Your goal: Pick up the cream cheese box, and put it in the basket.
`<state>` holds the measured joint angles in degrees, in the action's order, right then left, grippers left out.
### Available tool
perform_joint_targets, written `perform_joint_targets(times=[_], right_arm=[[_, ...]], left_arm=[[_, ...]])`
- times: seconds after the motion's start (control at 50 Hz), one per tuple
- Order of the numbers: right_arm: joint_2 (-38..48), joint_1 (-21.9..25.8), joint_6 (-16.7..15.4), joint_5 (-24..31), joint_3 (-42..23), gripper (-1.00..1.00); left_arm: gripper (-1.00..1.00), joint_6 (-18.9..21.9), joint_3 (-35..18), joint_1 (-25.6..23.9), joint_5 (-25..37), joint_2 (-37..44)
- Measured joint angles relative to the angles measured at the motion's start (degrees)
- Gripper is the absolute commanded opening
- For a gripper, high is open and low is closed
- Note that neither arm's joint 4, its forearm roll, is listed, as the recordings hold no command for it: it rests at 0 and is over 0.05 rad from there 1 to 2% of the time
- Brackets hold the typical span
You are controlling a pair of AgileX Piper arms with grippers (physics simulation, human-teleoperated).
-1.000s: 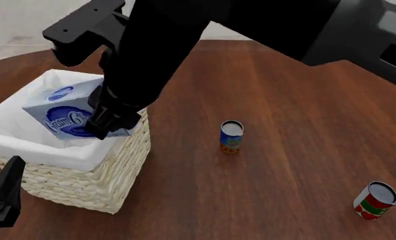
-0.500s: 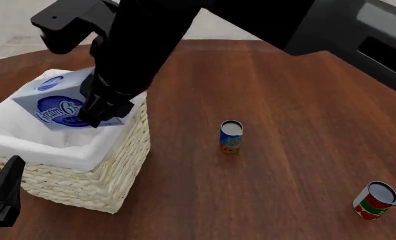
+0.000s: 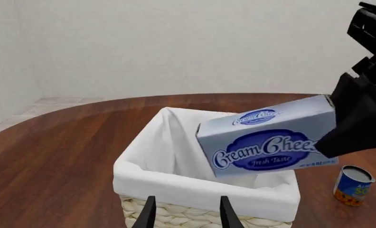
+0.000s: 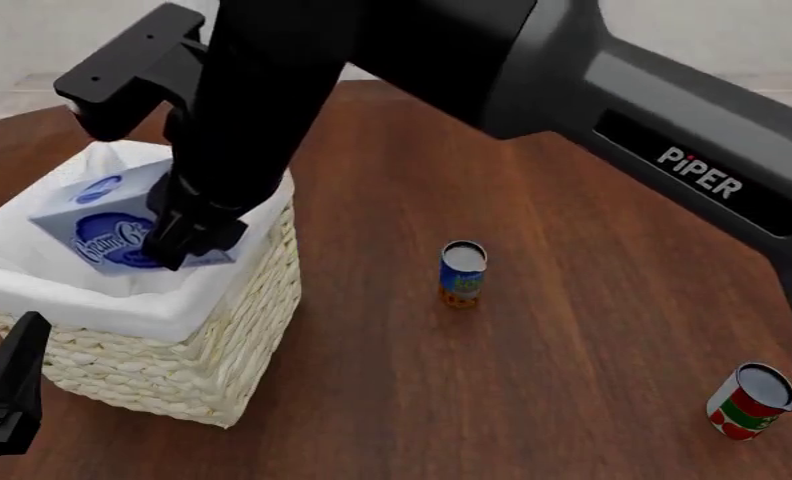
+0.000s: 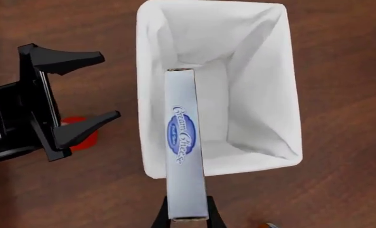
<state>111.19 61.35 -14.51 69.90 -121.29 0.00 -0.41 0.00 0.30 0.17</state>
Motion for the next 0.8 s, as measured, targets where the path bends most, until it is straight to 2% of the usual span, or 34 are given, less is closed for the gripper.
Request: perform_joint_targets(times=[0.8], right_arm=[[3.0,-0.3,-0.2,0.0,-3.5,-1.0]], left_arm=[[1.0,0.0,0.0,0.0,0.0,0.0]])
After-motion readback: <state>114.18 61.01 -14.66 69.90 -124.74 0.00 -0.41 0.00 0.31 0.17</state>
